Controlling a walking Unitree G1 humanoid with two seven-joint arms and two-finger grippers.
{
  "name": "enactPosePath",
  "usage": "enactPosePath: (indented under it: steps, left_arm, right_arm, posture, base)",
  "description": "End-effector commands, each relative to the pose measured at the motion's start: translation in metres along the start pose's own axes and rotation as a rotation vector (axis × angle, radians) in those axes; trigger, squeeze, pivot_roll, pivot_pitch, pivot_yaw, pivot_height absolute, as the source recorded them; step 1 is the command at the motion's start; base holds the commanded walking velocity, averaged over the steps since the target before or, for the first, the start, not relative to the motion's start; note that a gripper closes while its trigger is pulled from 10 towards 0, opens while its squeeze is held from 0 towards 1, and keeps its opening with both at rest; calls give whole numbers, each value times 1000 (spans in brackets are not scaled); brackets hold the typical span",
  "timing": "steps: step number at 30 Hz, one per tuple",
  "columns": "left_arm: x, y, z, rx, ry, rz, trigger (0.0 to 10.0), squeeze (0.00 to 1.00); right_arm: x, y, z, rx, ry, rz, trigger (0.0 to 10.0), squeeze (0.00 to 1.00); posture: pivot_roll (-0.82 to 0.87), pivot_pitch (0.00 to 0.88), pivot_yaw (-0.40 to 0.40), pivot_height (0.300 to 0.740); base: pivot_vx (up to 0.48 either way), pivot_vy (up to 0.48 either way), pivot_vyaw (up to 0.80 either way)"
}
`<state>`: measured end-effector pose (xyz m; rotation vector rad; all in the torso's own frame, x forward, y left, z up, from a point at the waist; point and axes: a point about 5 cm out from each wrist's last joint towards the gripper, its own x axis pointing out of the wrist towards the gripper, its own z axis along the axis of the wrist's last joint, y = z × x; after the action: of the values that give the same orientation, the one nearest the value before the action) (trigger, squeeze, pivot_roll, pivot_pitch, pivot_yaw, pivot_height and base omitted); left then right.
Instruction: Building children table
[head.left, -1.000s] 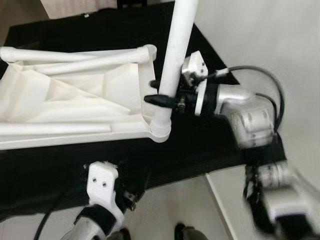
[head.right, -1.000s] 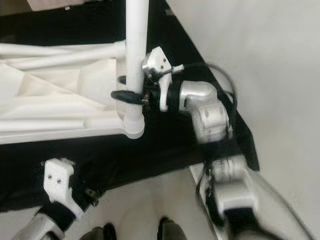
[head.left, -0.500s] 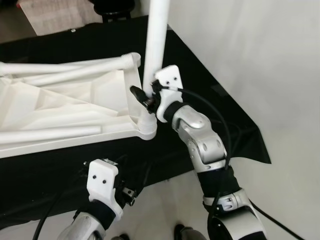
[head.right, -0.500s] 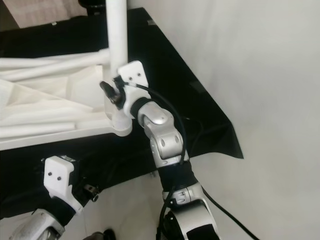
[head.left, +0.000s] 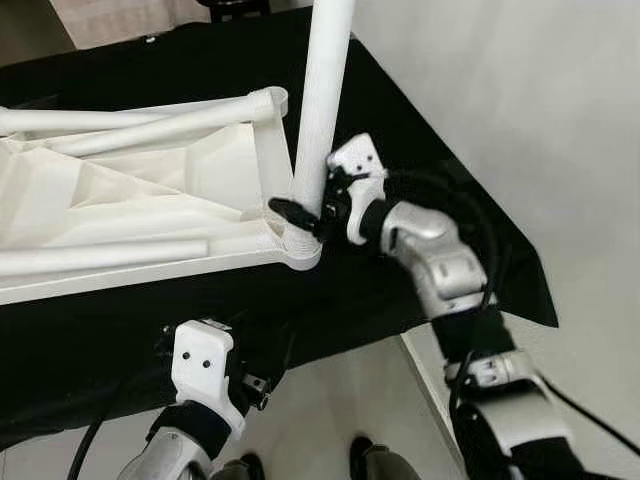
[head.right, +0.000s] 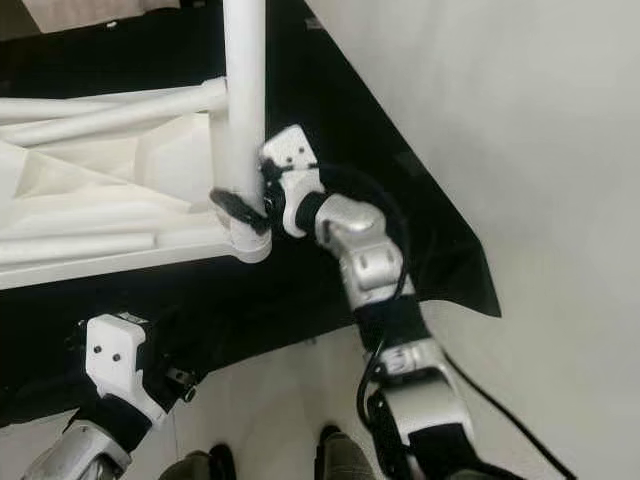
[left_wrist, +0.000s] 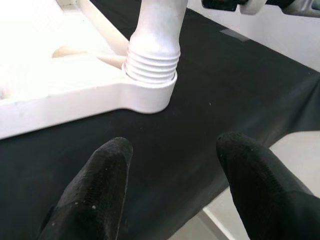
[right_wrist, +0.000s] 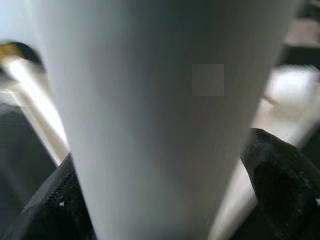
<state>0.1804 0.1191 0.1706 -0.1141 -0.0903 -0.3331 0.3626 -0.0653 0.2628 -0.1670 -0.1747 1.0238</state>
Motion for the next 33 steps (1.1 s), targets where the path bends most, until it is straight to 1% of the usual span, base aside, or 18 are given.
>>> enactPosePath:
  steps: [1,6,7,8,9,10,11,17,22,24,26,27,28,29,30,31,32,33]
  left_arm:
    - [-1,0,-6,8,19,15,10000,0]
    - [-1,-1,-6,11,17,17,10000,0]
    - [0,-2,-6,13,14,19,10000,0]
    - [0,-2,-6,13,14,19,10000,0]
    - [0,-3,-7,13,13,19,10000,0]
    - [0,-3,-7,13,13,19,10000,0]
    - [1,-5,-7,13,11,19,10000,0]
    - [3,-5,-9,11,8,19,10000,0]
    - [5,-5,-11,9,4,22,10000,0]
    - [5,-5,-11,8,3,23,10000,0]
    - [5,-5,-11,7,2,23,10000,0]
    - [5,-5,-11,7,2,23,10000,0]
    - [5,-4,-12,6,2,23,10000,0]
    - [5,-3,-11,4,0,25,10000,0]
    - [5,-3,-11,4,0,25,10000,0]
    - [5,-1,-11,4,-2,27,10000,0]
    - [5,-1,-11,4,-2,27,10000,0]
    - [5,0,-10,4,-5,29,10000,0]
  right_arm:
    - [2,4,-1,5,-28,103,10000,0]
    - [3,0,6,-20,-46,181,10000,0]
    - [4,-5,13,-17,-57,259,10000,0]
    - [4,-5,13,-17,-57,259,10000,0]
    - [4,-8,16,-16,-59,301,3333,0]
    - [4,-8,16,-16,-59,301,3333,0]
    - [4,-10,20,-13,-63,378,0,0]
    - [2,-12,26,-14,-67,462,0,0]
    - [0,-11,27,-28,-87,462,0,0]
    - [-3,-12,25,-34,-91,437,0,0]
    - [-10,-14,15,-26,-72,318,0,0]
    - [-10,-14,15,-26,-72,318,0,0]
    - [-11,-14,5,55,-62,196,0,0]
    - [-16,-14,-31,59,110,-255,0,0]
    - [-16,-14,-31,59,110,-255,0,0]
    - [-24,9,-59,40,205,-418,0,0]
    - [-24,9,-59,40,205,-418,0,0]
    - [-30,26,-73,22,253,-511,0,0]
  posture:
    - [-23,278,-21,740]
    - [-15,277,-25,740]
    - [-9,273,-33,740]
    - [-9,273,-33,740]
    - [-6,270,-42,740]
    - [-6,270,-42,740]
    - [-7,262,-48,740]
    - [-20,250,-58,740]
    - [-32,241,-57,740]
    - [-34,240,-56,740]
    - [-38,241,-56,740]
    - [-38,241,-56,740]
    - [-56,244,-71,740]
    - [-58,248,-70,740]
    - [-58,248,-70,740]
    - [-64,249,-58,740]
    - [-64,249,-58,740]
    - [-64,248,-52,740]
  base:
    - [0,0,0]
    - [0,0,0]
    - [0,0,0]
    - [0,0,0]
    - [0,0,0]
    - [0,0,0]
    - [0,0,0]
    - [0,0,0]
    - [0,0,0]
    - [0,0,0]
    - [0,0,0]
    - [0,0,0]
    - [0,0,0]
    - [0,0,0]
    - [0,0,0]
    - [0,0,0]
    - [0,0,0]
    - [0,0,0]
